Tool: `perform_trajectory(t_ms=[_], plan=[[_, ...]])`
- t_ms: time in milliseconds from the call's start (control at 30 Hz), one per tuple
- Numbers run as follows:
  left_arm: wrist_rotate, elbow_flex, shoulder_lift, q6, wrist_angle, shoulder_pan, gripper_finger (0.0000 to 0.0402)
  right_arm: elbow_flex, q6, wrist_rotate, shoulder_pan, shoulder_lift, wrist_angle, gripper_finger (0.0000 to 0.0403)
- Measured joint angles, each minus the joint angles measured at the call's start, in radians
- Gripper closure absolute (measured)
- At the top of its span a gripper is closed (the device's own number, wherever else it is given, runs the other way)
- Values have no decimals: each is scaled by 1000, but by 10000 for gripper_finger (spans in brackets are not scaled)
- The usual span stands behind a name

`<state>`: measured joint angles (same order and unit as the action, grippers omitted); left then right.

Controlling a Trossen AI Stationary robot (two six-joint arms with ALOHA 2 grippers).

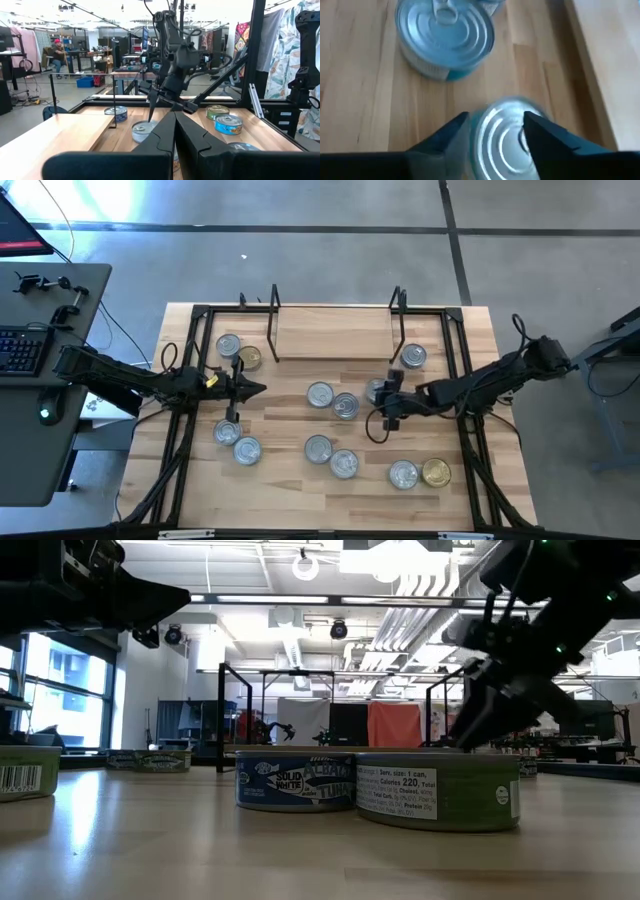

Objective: Stack canned seafood by type on shelf
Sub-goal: Put the yellow-blue tuna can on the shelf

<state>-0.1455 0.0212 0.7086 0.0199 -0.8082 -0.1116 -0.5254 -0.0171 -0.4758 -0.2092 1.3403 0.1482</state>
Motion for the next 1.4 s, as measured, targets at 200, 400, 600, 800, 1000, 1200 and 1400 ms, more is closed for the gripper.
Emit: perform_trajectory(t_ms=[200, 400, 600, 800, 1000, 1200, 1400], plan=[[0, 0, 0, 0, 0, 0, 401, 18, -97, 68, -5, 0, 79, 193], [0, 0, 0, 0, -1, 0, 401, 18, -117, 87, -38, 1, 94, 216], [0, 0, 1, 0, -1, 0, 401, 15, -49, 6, -43, 87, 56, 280], [0, 0, 1, 0, -2, 0, 401, 9, -8, -114, -44, 209, -50, 370], [0, 0, 1, 0, -6, 0, 401, -5, -6, -140, -70, 197, -35, 393], [0, 0, 1, -8, -6, 0, 401, -99, 15, -119, -105, 164, 131, 400], [0, 0, 1, -8, -6, 0, 401, -182, 25, -201, -116, 163, 198, 402]])
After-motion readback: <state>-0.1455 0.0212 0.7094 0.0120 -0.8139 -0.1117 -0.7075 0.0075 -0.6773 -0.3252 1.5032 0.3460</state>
